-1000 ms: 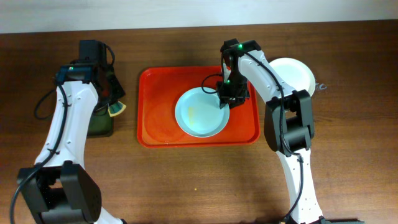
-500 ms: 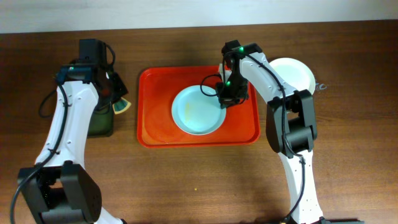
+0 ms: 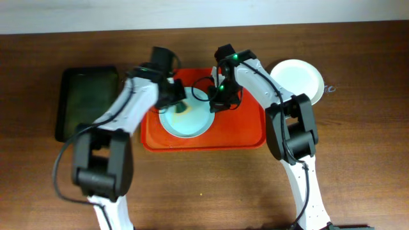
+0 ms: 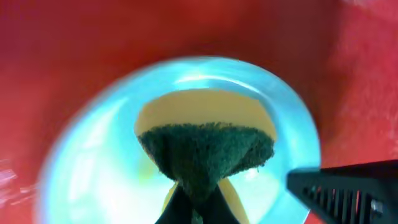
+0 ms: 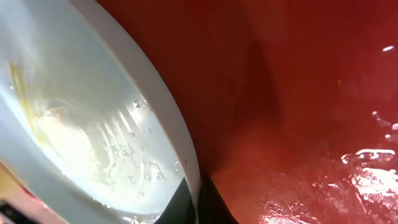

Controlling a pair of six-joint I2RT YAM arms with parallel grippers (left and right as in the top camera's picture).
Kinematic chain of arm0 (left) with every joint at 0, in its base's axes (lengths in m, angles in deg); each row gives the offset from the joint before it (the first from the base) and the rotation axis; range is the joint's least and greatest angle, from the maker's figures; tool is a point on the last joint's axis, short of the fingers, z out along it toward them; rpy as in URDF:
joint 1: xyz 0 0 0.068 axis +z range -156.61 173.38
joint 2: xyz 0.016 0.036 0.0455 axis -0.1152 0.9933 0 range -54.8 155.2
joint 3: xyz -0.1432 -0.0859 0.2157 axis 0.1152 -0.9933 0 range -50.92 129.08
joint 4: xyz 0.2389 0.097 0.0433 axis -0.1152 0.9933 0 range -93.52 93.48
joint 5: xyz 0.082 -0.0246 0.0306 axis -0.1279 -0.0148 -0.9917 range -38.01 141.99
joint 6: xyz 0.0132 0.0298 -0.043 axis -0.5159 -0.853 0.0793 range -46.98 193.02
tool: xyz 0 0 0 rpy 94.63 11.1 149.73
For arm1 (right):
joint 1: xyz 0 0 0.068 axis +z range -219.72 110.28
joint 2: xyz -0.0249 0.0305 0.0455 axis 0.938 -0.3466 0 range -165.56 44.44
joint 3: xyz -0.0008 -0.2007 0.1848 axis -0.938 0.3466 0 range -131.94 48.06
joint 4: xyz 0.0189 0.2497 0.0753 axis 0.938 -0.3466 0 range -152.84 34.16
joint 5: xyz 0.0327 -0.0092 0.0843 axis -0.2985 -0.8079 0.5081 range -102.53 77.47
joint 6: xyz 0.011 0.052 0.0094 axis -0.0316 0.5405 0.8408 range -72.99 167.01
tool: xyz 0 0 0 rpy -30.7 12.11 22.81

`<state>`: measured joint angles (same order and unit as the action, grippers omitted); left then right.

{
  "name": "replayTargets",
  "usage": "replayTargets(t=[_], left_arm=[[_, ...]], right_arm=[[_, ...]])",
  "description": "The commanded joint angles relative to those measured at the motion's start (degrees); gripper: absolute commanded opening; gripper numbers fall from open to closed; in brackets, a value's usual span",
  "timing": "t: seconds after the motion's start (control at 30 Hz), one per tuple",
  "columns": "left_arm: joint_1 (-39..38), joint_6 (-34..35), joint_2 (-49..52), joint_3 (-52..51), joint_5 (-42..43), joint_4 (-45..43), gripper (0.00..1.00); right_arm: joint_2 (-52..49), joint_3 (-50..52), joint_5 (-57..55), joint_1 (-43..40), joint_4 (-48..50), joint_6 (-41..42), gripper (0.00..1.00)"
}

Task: Clean dirty plates on tray and stack at the side
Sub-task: 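Scrub the light blue plate with the sponge in the left gripper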

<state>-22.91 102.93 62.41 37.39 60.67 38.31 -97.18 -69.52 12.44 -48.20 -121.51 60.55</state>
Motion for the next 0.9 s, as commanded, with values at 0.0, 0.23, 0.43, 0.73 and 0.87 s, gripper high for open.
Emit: replayTargets(t=[0.0, 0.23, 0.43, 0.73, 0.87], left_arm=[[-3.1, 0.9, 3.5, -0.2, 2.4, -2.9, 0.00], [-3.3, 0.9, 6.7, -0.2, -9.2, 0.1, 0.00], [-0.8, 0.9, 6.5, 0.4, -27.2, 9.0, 0.00], [2.1, -6.0, 1.9, 10.5, -9.1, 15.2, 0.00], [1.4, -6.0, 2.8, 8.1, -1.8, 14.6, 0.00]], right_arm=[[-3.1, 1.4, -7.7, 1.8, 0.2, 2.4, 0.04], [-3.1, 1.4, -7.7, 1.7, 0.0, 2.4, 0.04], [-3.1, 1.4, -7.7, 1.7, -0.6, 2.4, 0.04], [-3.1, 1.4, -7.7, 1.7, -0.3, 2.4, 0.05], [-3.1, 1.4, -7.7, 1.7, 0.1, 2.4, 0.05]])
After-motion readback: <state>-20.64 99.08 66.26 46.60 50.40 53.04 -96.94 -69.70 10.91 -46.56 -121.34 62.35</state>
